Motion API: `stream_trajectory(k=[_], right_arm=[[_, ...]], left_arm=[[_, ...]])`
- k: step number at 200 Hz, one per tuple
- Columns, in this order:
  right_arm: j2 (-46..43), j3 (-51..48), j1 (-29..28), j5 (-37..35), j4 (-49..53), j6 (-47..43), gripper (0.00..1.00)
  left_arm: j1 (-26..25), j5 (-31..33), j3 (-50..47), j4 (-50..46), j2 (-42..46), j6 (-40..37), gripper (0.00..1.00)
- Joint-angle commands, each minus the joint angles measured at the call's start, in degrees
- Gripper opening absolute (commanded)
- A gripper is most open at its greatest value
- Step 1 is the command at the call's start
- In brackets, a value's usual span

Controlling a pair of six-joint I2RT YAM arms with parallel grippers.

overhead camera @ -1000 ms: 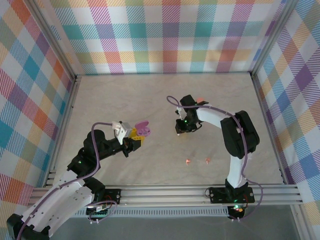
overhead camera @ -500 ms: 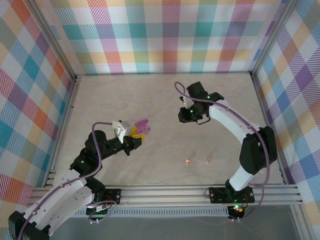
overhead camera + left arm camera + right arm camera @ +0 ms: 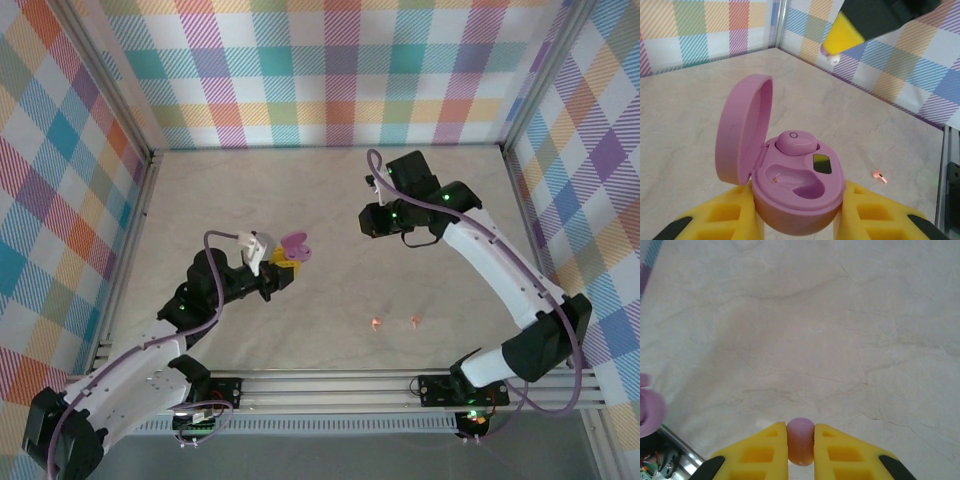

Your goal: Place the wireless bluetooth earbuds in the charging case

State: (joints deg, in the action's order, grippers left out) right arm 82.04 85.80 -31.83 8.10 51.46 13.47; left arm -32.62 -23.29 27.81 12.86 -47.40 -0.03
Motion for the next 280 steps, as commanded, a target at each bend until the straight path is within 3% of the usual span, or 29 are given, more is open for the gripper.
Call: stream_trajectory(k=[1, 51, 95, 179, 206, 280], right_arm=[[-1.7, 3.0, -1.3, 0.3, 3.0, 2.1, 0.15], [-1.2, 7.7, -3.3, 1.1, 5.6, 3.4, 0.15], [0.5, 8.7, -10.4, -1.3, 3.8, 4.5, 0.15], [1.8, 7.6, -17.6, -2.9, -0.5, 8.2, 0.14], [2.6, 7.6, -18.1, -6.5, 0.7, 9.4, 0.15], [2.0, 3.6, -19.0, -8.2, -3.8, 14.4, 0.15]], left_arm=[[-0.4, -2.4, 3.0, 4.8, -1.4, -1.1, 0.14], [-0.4, -3.3, 3.4, 8.4, -5.9, -3.0, 0.13], [-0.6, -5.8, 5.1, 10.1, -10.9, -4.9, 0.13], [-1.6, -6.6, 2.9, 14.2, -11.0, -7.3, 0.13], [-1.7, -5.8, 2.7, 16.8, -12.9, -7.1, 0.12], [-2.4, -4.0, 1.6, 21.2, -13.5, -5.8, 0.10]])
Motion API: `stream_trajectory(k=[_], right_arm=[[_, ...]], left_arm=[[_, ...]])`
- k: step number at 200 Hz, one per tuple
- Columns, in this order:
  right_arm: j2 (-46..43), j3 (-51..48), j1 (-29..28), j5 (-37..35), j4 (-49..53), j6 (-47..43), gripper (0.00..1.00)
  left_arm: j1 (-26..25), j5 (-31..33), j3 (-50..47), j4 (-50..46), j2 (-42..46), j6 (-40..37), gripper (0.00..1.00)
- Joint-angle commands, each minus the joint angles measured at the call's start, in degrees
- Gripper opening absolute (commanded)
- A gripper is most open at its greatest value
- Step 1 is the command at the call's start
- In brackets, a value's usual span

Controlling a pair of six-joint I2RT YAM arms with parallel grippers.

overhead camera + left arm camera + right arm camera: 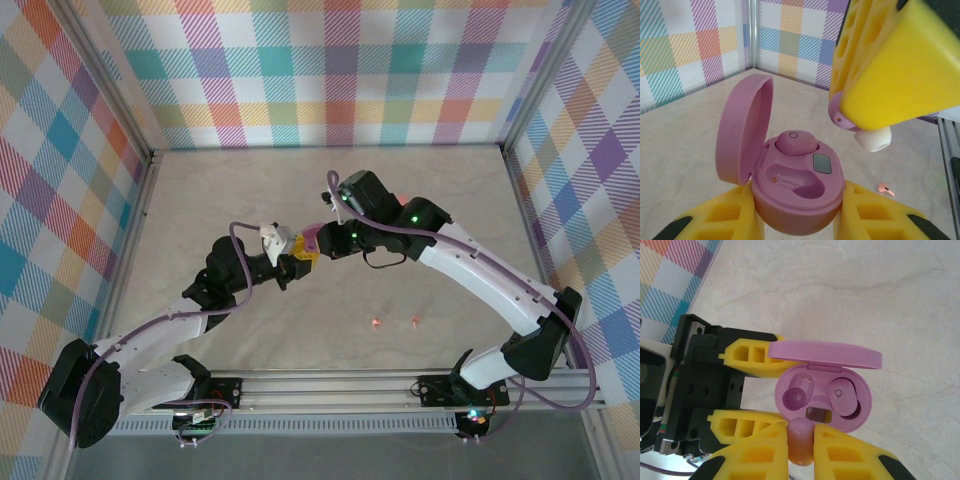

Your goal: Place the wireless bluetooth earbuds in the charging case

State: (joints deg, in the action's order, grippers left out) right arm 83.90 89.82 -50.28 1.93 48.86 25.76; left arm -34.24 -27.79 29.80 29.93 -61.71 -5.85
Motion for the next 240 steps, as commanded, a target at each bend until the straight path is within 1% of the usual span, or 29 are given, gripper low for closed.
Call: stream_trajectory(k=[1, 22, 44, 78, 100, 122, 141, 162, 213, 240], right_arm=[[0.2, -0.3, -0.6, -2.1, -1.1, 2.2, 0.15], [0.9, 1.5, -0.6, -5.1, 1.6, 2.4, 0.15], [0.7, 1.1, -0.7, -5.9, 0.2, 2.3, 0.15], [3.3, 3.6, -0.6, -2.3, 0.1, 3.1, 0.15], [3.7, 3.7, -0.6, -0.1, -1.7, 3.5, 0.15], [4.6, 4.2, -0.6, 0.3, -2.2, 3.4, 0.16], [5.5, 4.9, -0.6, -1.2, -0.6, 3.1, 0.16], [5.2, 3.7, -0.6, -1.9, -1.3, 3.0, 0.16], [6.5, 3.4, -0.8, 0.9, -2.1, 3.7, 0.17], [7.2, 3.7, -1.4, 1.2, -2.0, 2.4, 0.20]], left_arm=[[-0.8, 0.5, -0.3, 4.1, 0.9, 0.0, 0.10], [-0.9, 0.9, 0.8, 1.9, 1.4, -1.1, 0.10], [-0.9, 2.2, -0.4, 2.8, 1.7, -1.4, 0.09], [-1.1, 1.8, 0.1, 3.6, 1.6, 0.4, 0.09], [-1.4, 1.9, 0.3, 2.9, 1.9, -0.1, 0.09], [-1.4, 2.3, 0.3, 2.4, 1.9, -0.3, 0.09], [-1.4, 1.7, 0.6, 2.3, 1.9, -0.1, 0.08], [-1.4, 1.7, 1.0, 0.9, 2.5, -0.7, 0.08], [-1.4, 2.5, 0.7, -0.9, 4.1, -1.2, 0.08], [-1.4, 2.3, 1.0, -1.6, 4.1, -1.3, 0.08]])
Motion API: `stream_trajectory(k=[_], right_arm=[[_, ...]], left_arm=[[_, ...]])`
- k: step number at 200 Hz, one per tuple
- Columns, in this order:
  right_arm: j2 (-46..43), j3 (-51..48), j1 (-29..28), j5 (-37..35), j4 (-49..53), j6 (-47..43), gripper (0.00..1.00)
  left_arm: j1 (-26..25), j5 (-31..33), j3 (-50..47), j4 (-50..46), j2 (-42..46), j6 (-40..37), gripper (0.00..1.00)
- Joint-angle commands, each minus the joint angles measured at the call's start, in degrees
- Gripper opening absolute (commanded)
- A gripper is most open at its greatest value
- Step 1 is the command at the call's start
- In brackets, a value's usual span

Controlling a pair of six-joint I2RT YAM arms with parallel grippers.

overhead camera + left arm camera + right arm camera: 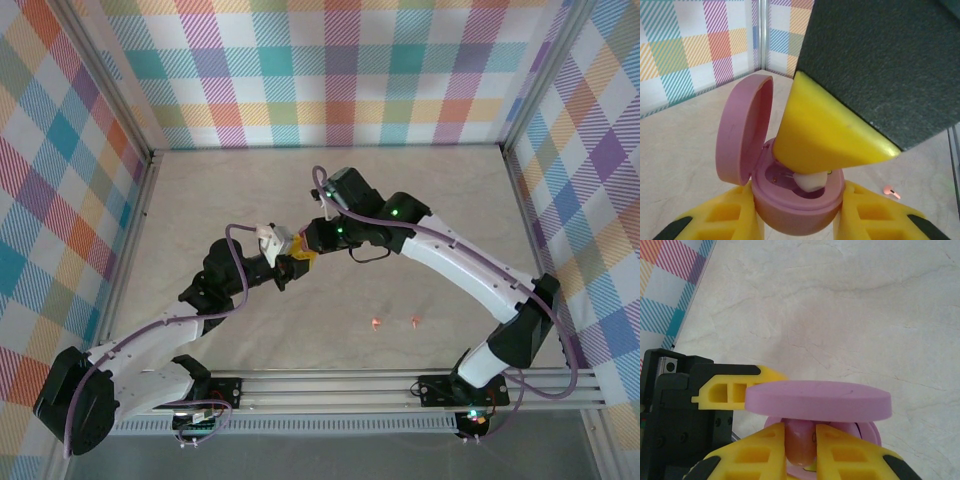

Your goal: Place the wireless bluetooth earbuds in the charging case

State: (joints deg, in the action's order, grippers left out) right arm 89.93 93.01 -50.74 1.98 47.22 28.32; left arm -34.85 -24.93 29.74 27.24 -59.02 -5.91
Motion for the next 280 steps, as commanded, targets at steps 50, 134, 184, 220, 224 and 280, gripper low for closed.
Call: stream_trajectory(k=[50, 134, 184, 220, 224, 280], right_arm=[[1.2, 1.0, -1.3, 1.0, 0.9, -0.2, 0.28], [-2.4, 2.2, -1.3, -0.7, 1.2, -1.2, 0.32], [-4.9, 5.0, -1.1, -4.2, 3.6, -3.6, 0.35], [-6.7, 7.3, 0.7, -4.9, 5.1, -4.6, 0.36], [-7.0, 7.5, 1.4, -4.6, 5.1, -4.6, 0.36], [-5.7, 9.1, 9.9, 5.8, 5.6, -4.8, 0.37]], left_arm=[[-0.8, -0.4, 1.7, -0.2, 2.3, -1.7, 0.08], [-0.8, -0.1, 1.3, -0.1, 2.8, -1.5, 0.08], [-0.8, -0.2, -0.2, -0.2, 4.2, -1.2, 0.08], [-0.8, 0.1, -0.6, -2.2, 6.5, -1.9, 0.08], [-0.8, 0.1, -0.6, -2.4, 6.8, -1.9, 0.08], [-0.8, -1.6, -1.9, -2.0, 10.0, -2.0, 0.08]])
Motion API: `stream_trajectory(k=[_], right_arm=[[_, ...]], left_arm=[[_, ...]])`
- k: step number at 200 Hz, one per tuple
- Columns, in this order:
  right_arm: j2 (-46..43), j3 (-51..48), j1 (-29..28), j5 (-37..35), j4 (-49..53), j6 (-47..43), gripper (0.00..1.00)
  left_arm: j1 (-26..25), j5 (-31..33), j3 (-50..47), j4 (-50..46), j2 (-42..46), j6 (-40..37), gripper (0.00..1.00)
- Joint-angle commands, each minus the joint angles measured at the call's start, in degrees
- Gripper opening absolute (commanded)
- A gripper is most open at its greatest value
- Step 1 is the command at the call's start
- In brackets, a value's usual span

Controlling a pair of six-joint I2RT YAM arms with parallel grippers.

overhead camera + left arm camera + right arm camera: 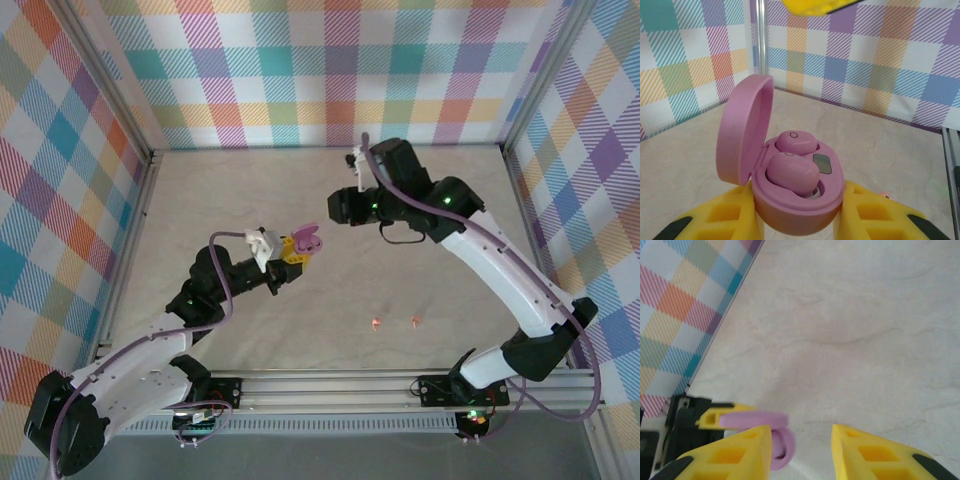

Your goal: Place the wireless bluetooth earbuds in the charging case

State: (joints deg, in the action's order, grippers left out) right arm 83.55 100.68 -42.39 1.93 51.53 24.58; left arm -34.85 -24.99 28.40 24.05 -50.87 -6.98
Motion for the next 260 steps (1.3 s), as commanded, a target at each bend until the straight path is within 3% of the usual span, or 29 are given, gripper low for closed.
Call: stream_trajectory(k=[1, 59, 133, 177, 260], right_arm=[[0.8, 1.4, 1.6, 6.0, 1.3, -1.1, 0.37], [6.7, 2.3, 2.0, 18.2, -1.6, 0.3, 0.37], [8.6, -0.5, 1.7, 25.5, -3.6, 1.3, 0.34], [6.9, -6.1, 0.7, 27.3, -5.6, 2.8, 0.31], [1.8, -10.2, 1.2, 21.7, -4.4, 2.6, 0.34]], left_arm=[[-0.8, -1.6, -0.5, 1.1, 1.9, -0.9, 0.08], [-0.8, -4.0, 1.4, -4.4, 3.9, -3.1, 0.09], [-0.8, -4.9, 2.8, -3.8, 2.5, -3.7, 0.10], [-0.8, -4.9, 3.8, -2.5, 0.1, -2.9, 0.10], [-0.8, -3.6, 3.6, -0.9, -1.2, -1.8, 0.10]])
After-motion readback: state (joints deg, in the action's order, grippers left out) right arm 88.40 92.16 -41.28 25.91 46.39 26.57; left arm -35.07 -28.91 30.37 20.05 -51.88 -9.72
